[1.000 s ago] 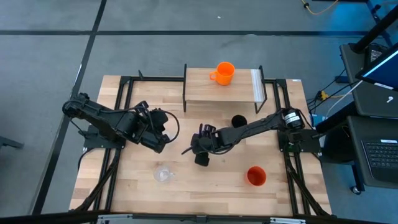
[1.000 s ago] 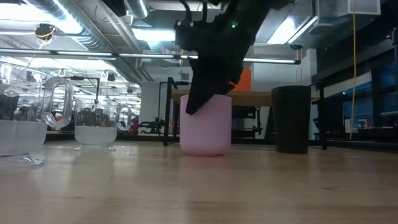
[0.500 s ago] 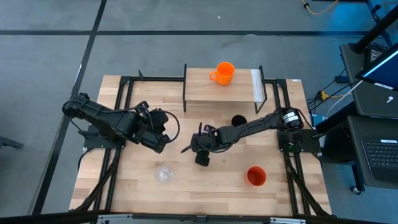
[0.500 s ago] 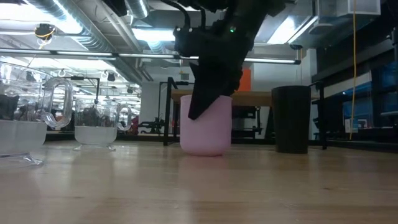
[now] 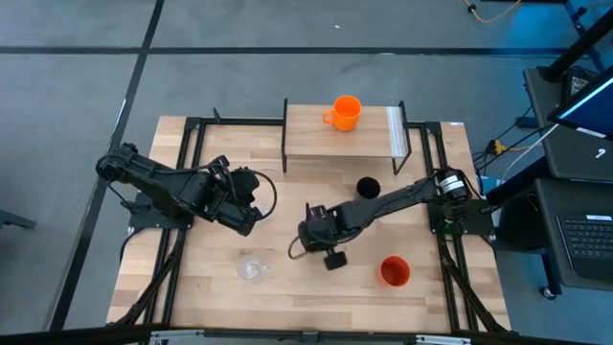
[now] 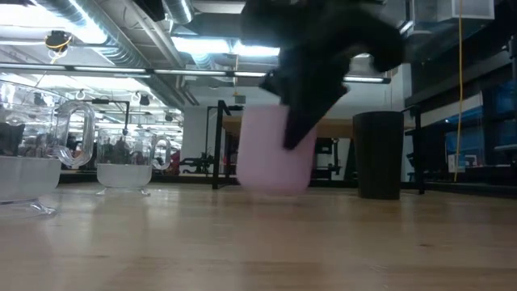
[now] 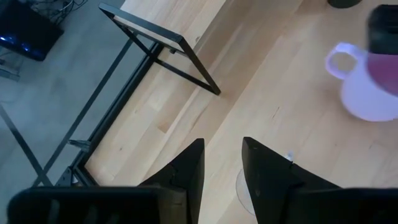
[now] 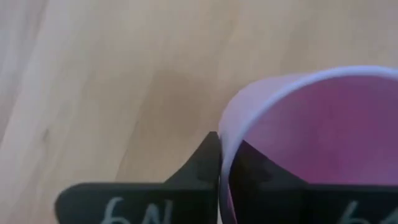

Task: Stack small to large cups/mugs on shelf
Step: Put the purple mug on the shelf

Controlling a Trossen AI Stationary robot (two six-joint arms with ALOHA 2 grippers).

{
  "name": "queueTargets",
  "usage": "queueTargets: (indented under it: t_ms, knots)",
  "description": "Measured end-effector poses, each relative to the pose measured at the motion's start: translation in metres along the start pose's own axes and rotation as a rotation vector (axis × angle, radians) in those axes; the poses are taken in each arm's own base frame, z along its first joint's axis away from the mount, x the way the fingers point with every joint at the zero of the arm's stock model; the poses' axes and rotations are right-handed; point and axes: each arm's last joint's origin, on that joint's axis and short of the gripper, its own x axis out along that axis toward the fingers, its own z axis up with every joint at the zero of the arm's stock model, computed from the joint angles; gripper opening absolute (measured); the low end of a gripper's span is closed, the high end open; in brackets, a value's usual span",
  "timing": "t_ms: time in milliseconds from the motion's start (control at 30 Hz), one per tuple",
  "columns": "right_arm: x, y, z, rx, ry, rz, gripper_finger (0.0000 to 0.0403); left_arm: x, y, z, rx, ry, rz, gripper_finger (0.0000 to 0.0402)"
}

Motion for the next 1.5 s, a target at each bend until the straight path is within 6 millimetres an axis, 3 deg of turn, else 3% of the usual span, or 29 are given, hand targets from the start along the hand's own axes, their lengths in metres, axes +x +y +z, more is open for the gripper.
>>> queueTargets:
  t_ms: [267,433,567,800,1133,1500]
  knots:
    - [-0.018,0.035,0.006,-0.478,0.000,0.213,0.0015,0.000,0.000,0.000,0.000,0.000,0.000,0.0102]
    - [-0.013,0.057,-0.006,-0.799,0.044,0.273,0.0014,0.000,0.000,0.000,0.000,0.000,0.000,0.0102]
    - [-0.007,0.070,-0.013,-0.912,0.076,0.256,0.0014,0.000,0.000,0.000,0.000,0.000,0.000,0.0102]
    - [-0.007,0.081,-0.013,-0.862,0.081,0.227,0.0050,0.000,0.000,0.000,0.000,0.000,0.000,0.0102]
    - [-0.009,0.082,-0.011,-0.816,0.086,0.225,0.0119,0.000,0.000,0.000,0.000,0.000,0.000,0.0102]
    - [-0.055,0.079,0.015,-0.509,0.066,0.197,0.0150,0.000,0.000,0.000,-0.001,0.000,0.000,0.0102]
